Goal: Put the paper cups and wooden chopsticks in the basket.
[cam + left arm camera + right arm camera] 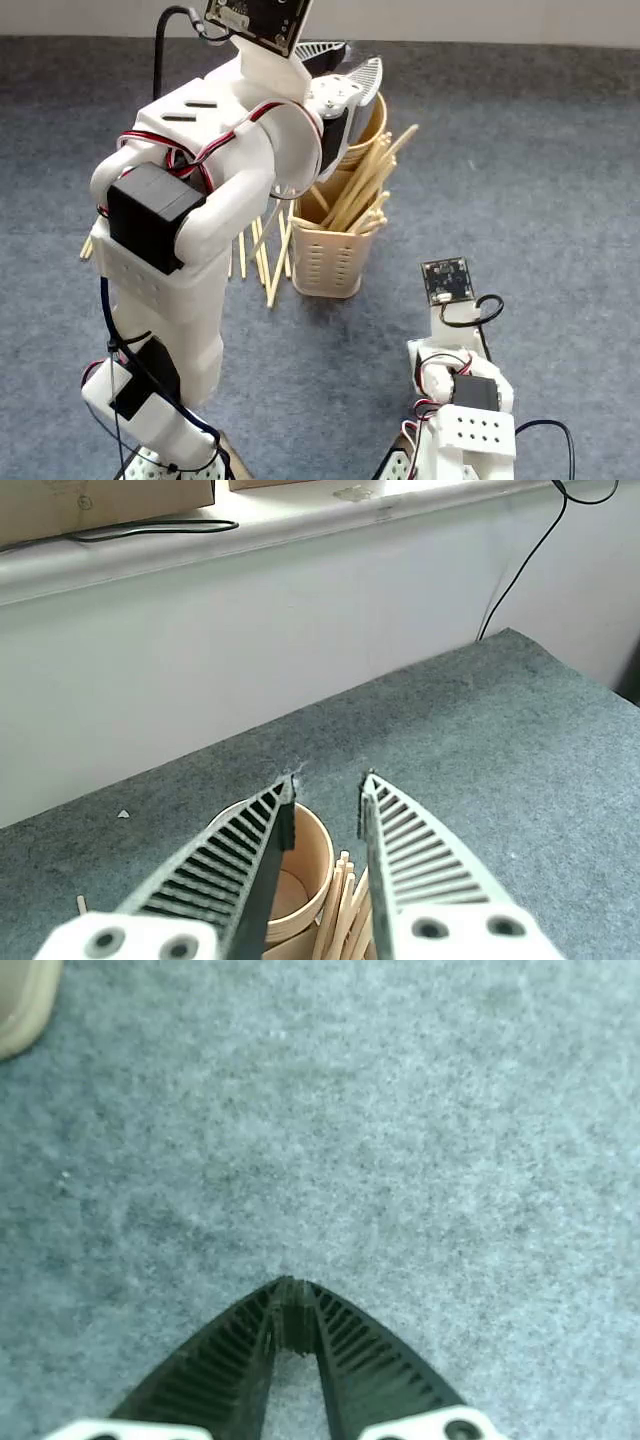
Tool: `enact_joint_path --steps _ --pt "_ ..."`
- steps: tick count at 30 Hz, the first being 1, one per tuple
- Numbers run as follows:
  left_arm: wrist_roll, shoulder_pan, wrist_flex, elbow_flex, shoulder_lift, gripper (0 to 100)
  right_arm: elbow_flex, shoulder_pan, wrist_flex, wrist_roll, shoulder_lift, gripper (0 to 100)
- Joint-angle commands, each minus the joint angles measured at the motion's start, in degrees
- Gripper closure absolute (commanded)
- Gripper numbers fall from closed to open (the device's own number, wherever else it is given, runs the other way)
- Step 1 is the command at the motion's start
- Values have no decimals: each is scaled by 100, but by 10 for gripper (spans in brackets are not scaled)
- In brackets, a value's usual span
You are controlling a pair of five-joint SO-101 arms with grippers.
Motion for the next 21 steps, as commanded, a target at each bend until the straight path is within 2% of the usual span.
enact_joint_path --steps 1,3,7,10,13,17,21 --pt "9 -110 202 -31 -189 864 4 -57 -84 62 -57 994" --pt "-44 -462 466 4 -163 864 4 -57 -84 62 -57 994" --pt "-695 -1701 1134 356 -84 861 4 -57 -84 62 -57 994" --pt "-1407 -2712 1134 1657 -31 860 4 -57 -84 62 -57 994" --pt "-2180 -3284 1099 3327 127 859 4 -57 -84 62 -57 994" --pt "-2831 -3327 70 5622 268 859 4 -57 -84 62 -57 994" --pt "-2875 -3196 -1468 7266 -66 859 4 -57 -84 62 -57 994"
